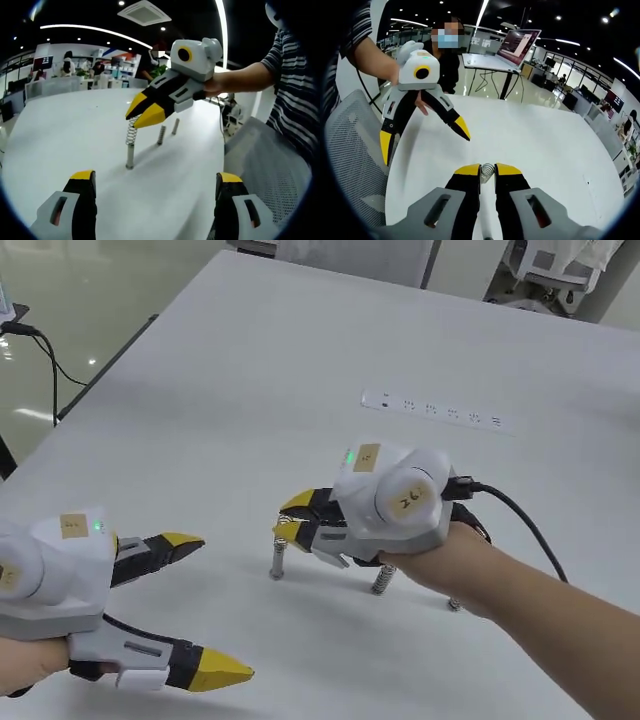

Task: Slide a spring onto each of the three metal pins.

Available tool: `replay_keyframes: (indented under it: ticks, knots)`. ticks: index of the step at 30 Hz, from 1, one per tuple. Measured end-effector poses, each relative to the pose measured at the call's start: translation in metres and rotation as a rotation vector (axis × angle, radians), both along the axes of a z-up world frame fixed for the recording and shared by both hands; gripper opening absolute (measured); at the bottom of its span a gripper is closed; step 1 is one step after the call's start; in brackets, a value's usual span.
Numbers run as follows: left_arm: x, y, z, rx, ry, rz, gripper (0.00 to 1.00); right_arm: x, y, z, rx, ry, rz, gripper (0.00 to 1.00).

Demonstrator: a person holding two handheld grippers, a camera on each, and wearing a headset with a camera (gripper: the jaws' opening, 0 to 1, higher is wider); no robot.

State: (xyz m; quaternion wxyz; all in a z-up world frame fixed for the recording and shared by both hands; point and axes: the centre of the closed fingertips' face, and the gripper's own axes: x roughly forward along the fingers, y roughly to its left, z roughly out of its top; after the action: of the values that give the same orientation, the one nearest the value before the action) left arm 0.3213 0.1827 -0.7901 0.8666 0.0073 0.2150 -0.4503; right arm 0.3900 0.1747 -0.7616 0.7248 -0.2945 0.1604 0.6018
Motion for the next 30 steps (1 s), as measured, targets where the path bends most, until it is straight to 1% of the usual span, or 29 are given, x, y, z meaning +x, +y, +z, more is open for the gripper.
replay_keyframes:
  ticks: [6, 13, 19, 22, 24, 26, 30]
  knots:
    - [0.0, -0.0018, -0.0004, 0.0, 0.001, -0.004, 0.97, -0.0003, 0.0006, 0.0002, 0.003, 0.005, 0.0, 0.07]
    - [-0.0014, 0.0006, -0.0025, 0.003, 0.005, -0.001, 0.96, -0.0001, -0.0005, 0.0001, 0.005, 0.01, -0.006, 0.07]
    - [-0.0017, 0.0012, -0.0029, -0.001, 0.007, 0.001, 0.96, -0.0011, 0.0005, 0.0002, 0.01, 0.025, -0.006, 0.07]
    - [-0.0019, 0.0021, -0.0036, 0.0, 0.008, 0.004, 0.96, -0.0005, -0.0003, 0.0, 0.004, 0.018, -0.004, 0.07]
    - [-0.0021, 0.0021, -0.0036, -0.002, 0.008, 0.005, 0.96, -0.0005, -0.0002, 0.0, 0.006, 0.025, -0.006, 0.07]
    - [-0.0022, 0.0024, -0.0037, -0.002, 0.009, 0.006, 0.95, 0.0002, -0.0007, -0.0002, 0.001, 0.021, -0.006, 0.07]
    - [-0.0023, 0.0028, -0.0041, -0.002, 0.009, 0.006, 0.95, -0.0009, -0.0024, -0.0001, 0.005, 0.036, -0.012, 0.07]
